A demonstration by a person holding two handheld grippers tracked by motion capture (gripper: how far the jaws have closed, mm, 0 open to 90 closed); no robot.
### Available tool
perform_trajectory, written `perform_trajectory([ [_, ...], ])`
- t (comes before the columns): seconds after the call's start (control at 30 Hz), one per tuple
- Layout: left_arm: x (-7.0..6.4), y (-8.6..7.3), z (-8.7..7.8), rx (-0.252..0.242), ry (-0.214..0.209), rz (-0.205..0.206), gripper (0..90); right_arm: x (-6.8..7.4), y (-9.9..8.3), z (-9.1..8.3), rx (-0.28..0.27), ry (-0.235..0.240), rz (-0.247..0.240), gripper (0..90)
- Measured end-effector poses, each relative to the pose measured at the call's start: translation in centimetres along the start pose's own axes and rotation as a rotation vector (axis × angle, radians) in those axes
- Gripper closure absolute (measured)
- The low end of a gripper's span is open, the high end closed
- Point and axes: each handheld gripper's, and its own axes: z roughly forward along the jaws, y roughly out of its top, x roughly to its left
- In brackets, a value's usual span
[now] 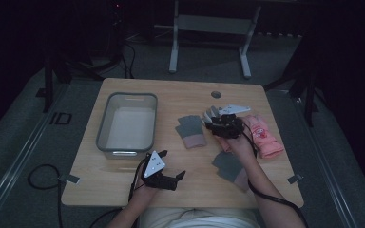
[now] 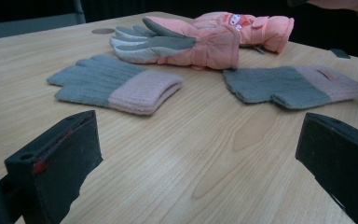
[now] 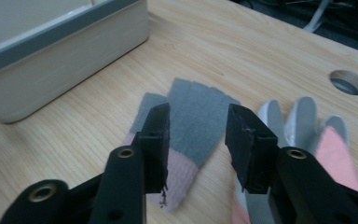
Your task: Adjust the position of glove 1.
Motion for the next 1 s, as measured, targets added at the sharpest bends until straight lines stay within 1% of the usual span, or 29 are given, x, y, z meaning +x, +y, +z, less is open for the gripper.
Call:
perform_trajectory([
  [0.03,0.0,0.0,0.0,0.001,0.000,0.000,0.0,0.1,0.1,0.4,0.005,-0.002,-0.007,61.6],
  [0.1,0.0,0.0,0.0,-0.001,-0.001,-0.002,0.0,0.2,0.4,1.4,0.017,0.012,-0.013,61.7],
  [0.17,0.0,0.0,0.0,-0.001,0.000,-0.001,0.0,0.4,0.5,2.2,0.005,0.041,-0.022,63.0],
  [0.2,0.0,0.0,0.0,-0.001,0.000,-0.001,0.0,0.5,0.6,2.7,0.002,0.068,-0.025,63.2],
  [0.23,0.0,0.0,0.0,-0.001,0.000,-0.001,0.0,0.6,0.6,3.2,0.013,0.079,-0.032,63.3],
  [0.27,0.0,0.0,0.0,-0.001,-0.001,-0.001,0.0,0.8,0.6,3.8,0.022,0.076,-0.045,64.3],
  [0.3,0.0,0.0,0.0,-0.001,-0.002,0.001,0.0,0.9,0.6,4.3,0.035,0.078,-0.048,64.5],
  [0.33,0.0,0.0,0.0,-0.001,-0.002,0.001,0.0,0.9,0.6,4.3,0.035,0.078,-0.048,64.5],
  [0.37,0.0,0.0,0.0,-0.002,-0.002,0.002,0.0,1.0,0.6,5.4,0.055,0.078,-0.055,64.5],
  [0.4,0.0,0.0,0.0,-0.002,-0.002,0.002,0.0,1.0,0.6,5.4,0.055,0.078,-0.055,64.5],
  [0.43,0.0,0.0,0.0,-0.002,-0.002,0.003,0.0,1.0,0.6,6.4,0.084,0.073,-0.051,64.5],
  [0.47,0.0,0.0,0.0,-0.001,-0.003,0.004,0.0,0.9,0.6,6.7,0.093,0.071,-0.046,64.1],
  [0.5,-0.1,0.0,0.0,-0.001,-0.003,0.006,0.0,0.8,0.5,7.0,0.103,0.070,-0.035,63.8],
  [0.57,-0.1,0.0,0.0,-0.001,-0.003,0.009,0.0,0.5,0.4,7.6,0.117,0.088,-0.018,63.7],
  [0.6,-0.1,0.0,0.0,0.000,-0.003,0.011,0.0,0.5,0.4,7.8,0.127,0.072,-0.028,63.2],
  [0.63,-0.1,0.0,0.0,-0.001,-0.003,0.011,0.0,0.5,0.4,7.8,0.127,0.072,-0.028,63.2],
  [0.67,0.0,0.0,0.0,-0.001,-0.004,0.008,0.0,0.5,0.3,8.4,0.153,0.060,-0.047,63.2],
  [0.73,0.0,0.0,0.0,-0.002,-0.006,0.004,0.0,0.3,0.2,9.2,0.186,0.048,-0.056,62.7],
  [0.8,0.0,0.0,0.0,-0.002,-0.009,-0.001,0.0,0.2,-0.2,9.9,0.211,0.045,-0.072,59.8],
  [0.83,0.0,0.0,0.0,-0.002,-0.009,-0.001,0.0,0.2,-0.4,10.2,0.219,0.030,-0.084,59.0],
  [0.87,0.1,0.0,0.0,-0.003,-0.010,-0.002,0.0,0.2,-0.6,10.5,0.232,0.025,-0.089,59.0],
  [0.9,0.1,0.0,0.0,-0.003,-0.010,-0.002,0.0,0.0,-0.8,10.8,0.241,0.033,-0.091,59.0],
  [0.97,0.0,0.0,0.0,-0.003,-0.009,-0.002,0.0,-0.2,-1.0,11.1,0.243,0.045,-0.070,60.0],
  [1.0,0.0,0.0,0.0,-0.003,-0.009,-0.002,0.0,-0.2,-1.0,11.1,0.243,0.045,-0.070,60.0],
])
